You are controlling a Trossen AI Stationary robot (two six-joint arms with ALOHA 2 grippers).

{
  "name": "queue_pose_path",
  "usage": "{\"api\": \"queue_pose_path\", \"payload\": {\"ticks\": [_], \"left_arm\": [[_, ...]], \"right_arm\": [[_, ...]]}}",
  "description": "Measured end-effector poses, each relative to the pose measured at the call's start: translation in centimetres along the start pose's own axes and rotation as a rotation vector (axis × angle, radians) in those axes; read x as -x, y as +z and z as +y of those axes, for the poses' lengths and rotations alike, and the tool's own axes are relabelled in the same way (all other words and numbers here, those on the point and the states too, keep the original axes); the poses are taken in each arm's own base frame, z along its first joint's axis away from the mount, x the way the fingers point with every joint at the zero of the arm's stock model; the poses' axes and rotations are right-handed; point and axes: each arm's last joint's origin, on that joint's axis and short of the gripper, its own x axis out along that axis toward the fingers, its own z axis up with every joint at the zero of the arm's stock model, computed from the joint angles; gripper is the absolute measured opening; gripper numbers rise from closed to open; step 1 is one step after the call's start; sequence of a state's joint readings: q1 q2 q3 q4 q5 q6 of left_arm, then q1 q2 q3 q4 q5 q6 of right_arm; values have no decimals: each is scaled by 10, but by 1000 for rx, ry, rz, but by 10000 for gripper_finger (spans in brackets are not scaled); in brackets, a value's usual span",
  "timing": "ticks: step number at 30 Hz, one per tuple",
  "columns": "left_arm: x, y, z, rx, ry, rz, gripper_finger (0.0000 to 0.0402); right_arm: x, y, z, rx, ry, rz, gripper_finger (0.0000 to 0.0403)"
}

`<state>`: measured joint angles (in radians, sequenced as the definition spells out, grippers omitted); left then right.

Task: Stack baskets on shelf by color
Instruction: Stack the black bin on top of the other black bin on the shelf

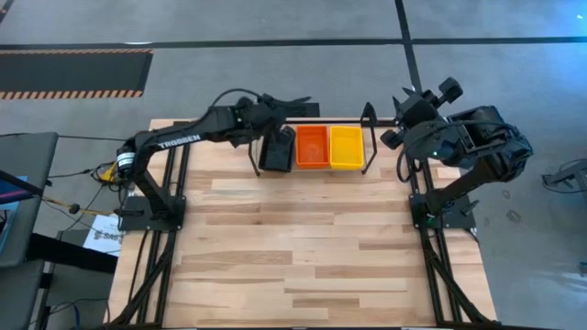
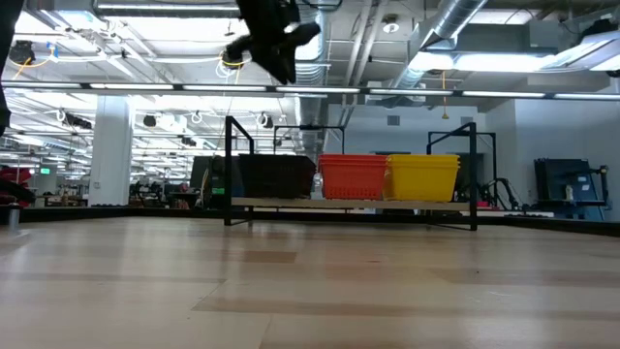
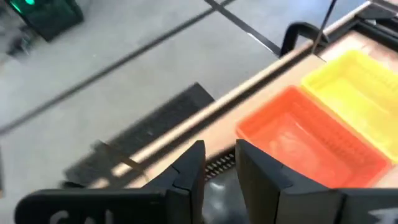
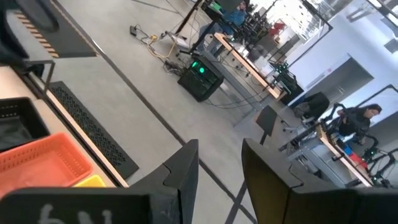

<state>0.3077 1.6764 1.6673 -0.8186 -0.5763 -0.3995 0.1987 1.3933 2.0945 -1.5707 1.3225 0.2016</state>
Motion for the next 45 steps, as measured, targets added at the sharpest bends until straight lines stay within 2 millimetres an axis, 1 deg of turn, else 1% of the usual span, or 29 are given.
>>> {"api": "queue_pose_path", "payload": {"ticks": [3,7,10,13,14,15,16,18,20,22,24,25,27,28,30,34,38,40,42,45], "left_arm": [[14,9,6,-47,35,5,72],[31,10,16,-127,167,50,55],[43,7,25,-163,247,106,34],[52,1,34,-193,290,192,8],[54,-1,36,-200,307,219,4],[55,-4,39,-208,327,245,4],[56,-7,41,-221,348,271,5],[55,-9,42,-220,367,268,5],[58,-10,44,-250,340,282,2],[62,-9,46,-259,340,274,1],[64,-8,51,-263,346,275,1],[65,-8,53,-274,342,276,1],[70,-7,58,-269,335,271,0],[74,-6,62,-260,334,267,0],[80,-6,67,-253,323,258,0],[94,-5,76,-224,298,232,0],[107,-5,85,-235,268,216,0],[112,-5,88,-248,253,211,0],[118,-5,92,-255,247,201,0],[124,-6,96,-257,240,189,0]], "right_arm": [[-4,0,0,-12,9,21,146],[-16,-2,-1,-64,59,87,135],[-32,-6,9,-66,117,163,96],[-52,-8,24,-74,169,210,29],[-60,-8,31,-75,194,211,16],[-67,-7,39,-74,225,202,11],[-74,-5,47,-83,265,184,14],[-86,0,63,-85,351,114,27],[-93,8,77,-79,407,22,40],[-94,15,84,-80,469,-41,45],[-98,24,91,-130,510,-105,44],[-103,26,93,-138,533,-113,43],[-116,28,103,-146,569,-118,39],[-126,28,109,-149,598,-114,37],[-147,23,122,-138,654,-71,33],[-196,10,149,-202,767,31,26],[-239,2,164,-285,957,80,18],[-256,3,168,-307,1007,72,15],[-269,4,173,-310,1014,77,15],[-282,6,181,-243,1017,76,26]]}}
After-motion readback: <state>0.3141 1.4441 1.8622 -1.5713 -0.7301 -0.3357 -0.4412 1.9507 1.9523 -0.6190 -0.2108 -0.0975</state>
